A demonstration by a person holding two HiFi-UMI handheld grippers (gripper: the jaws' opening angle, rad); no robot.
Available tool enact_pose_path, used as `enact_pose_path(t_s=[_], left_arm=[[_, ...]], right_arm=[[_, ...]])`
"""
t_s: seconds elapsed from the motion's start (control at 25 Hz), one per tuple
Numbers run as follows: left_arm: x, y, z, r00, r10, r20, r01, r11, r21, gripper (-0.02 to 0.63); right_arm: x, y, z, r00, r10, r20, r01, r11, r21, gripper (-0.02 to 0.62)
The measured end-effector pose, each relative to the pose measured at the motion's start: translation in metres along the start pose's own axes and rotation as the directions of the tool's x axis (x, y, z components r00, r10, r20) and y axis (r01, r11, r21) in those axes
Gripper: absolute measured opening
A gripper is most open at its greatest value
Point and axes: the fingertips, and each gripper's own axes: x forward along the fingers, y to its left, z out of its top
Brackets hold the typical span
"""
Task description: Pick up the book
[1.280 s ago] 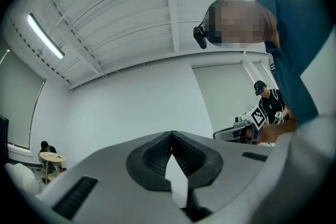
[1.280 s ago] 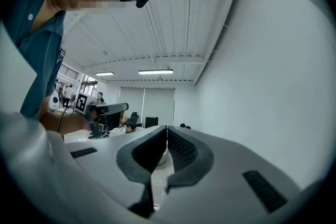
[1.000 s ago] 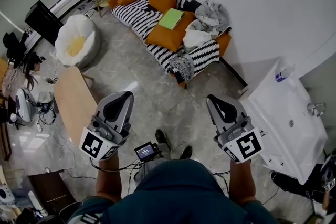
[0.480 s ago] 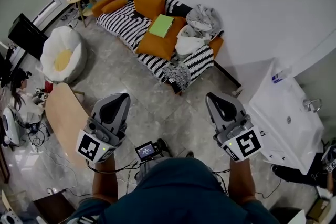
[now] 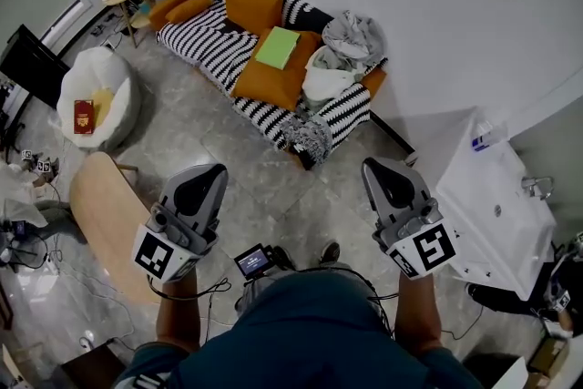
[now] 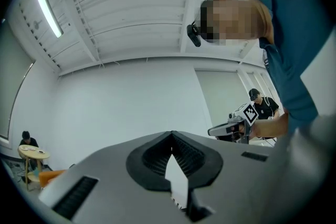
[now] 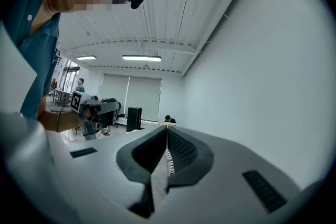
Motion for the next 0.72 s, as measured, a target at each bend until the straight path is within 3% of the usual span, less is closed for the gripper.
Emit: enact_pose_path(t_s=[0.4,0.72], left_arm=[[0.059,0.025,-0.020,0.998,0.050,-0.043,-0.050,0.999,-0.007,0.003],[0.135,0.027,-0.015,0.995,0.104,-0.008,-0.104,0.993,0.053,0.003]], right_arm=[[0.041,-0.062,-0.020,0.998,0.059,0.004,-0.059,0.997,0.041,0.014],[0.058,-0.126,-0.029,0.990,0.129,0.054,-0.132,0.989,0.060,0.014]])
